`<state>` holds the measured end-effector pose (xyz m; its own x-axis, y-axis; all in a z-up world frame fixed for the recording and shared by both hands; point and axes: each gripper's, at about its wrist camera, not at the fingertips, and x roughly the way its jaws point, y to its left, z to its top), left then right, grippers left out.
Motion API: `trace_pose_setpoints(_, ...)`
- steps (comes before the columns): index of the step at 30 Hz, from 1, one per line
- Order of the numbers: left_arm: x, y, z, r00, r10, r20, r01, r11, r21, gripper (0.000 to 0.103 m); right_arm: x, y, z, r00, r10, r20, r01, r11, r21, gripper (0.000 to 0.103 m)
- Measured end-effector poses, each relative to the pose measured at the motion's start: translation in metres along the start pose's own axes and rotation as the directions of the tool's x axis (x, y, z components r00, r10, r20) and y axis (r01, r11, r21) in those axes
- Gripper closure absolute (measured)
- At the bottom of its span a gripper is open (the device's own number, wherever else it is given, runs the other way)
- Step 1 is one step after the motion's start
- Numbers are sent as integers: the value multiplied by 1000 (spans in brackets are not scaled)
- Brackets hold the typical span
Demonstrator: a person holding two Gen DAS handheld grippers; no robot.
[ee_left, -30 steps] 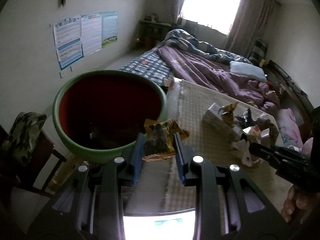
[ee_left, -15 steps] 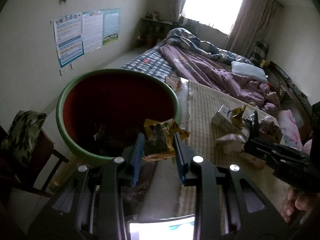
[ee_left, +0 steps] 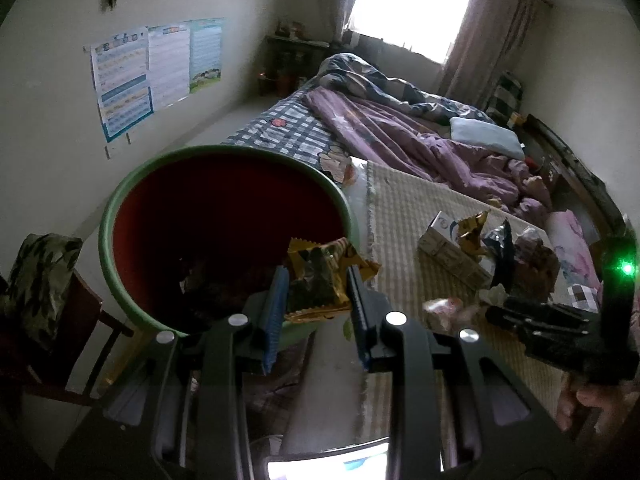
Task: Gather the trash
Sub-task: 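Carry both wrappers over the red basin and open both grippers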
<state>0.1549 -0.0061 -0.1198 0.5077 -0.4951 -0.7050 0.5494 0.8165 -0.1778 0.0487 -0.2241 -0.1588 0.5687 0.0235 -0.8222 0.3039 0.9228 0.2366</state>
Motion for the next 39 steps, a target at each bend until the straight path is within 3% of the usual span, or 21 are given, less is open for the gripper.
trace_pose_setpoints(12, 7, 1, 4, 1000, -13, -11, 13, 1000, 10, 74, 24, 8, 0, 992, 113, -54, -109, 992, 69, 54)
trace_pose_setpoints(15, 10, 5, 4, 1000, -13, -17, 13, 1000, 6, 74, 34, 12, 0, 992, 101, -79, -95, 993, 74, 54)
trace_pose_setpoints(16, 10, 5, 4, 1000, -12, -19, 12, 1000, 6, 74, 37, 12, -1, 990, 108, -91, -100, 991, 86, 55)
trace_pose_setpoints(17, 10, 6, 4, 1000, -11, -18, 11, 1000, 6, 74, 38, 11, -2, 989, 118, -90, -109, 989, 95, 63)
trace_pose_setpoints(19, 11, 7, 5, 1000, -9, -17, 9, 1000, 5, 74, 35, 14, -1, 987, 141, -76, -134, 986, 98, 79)
trace_pose_setpoints(25, 13, 12, 9, 1000, -12, -14, 13, 1000, 1, 74, 16, 25, 11, 993, 120, -7, -120, 991, 62, 79)
trace_pose_setpoints(39, 26, 38, 35, 1000, 8, 8, -8, 1000, 1, 74, -5, 78, 64, 971, 215, 108, -214, 977, -24, 79)
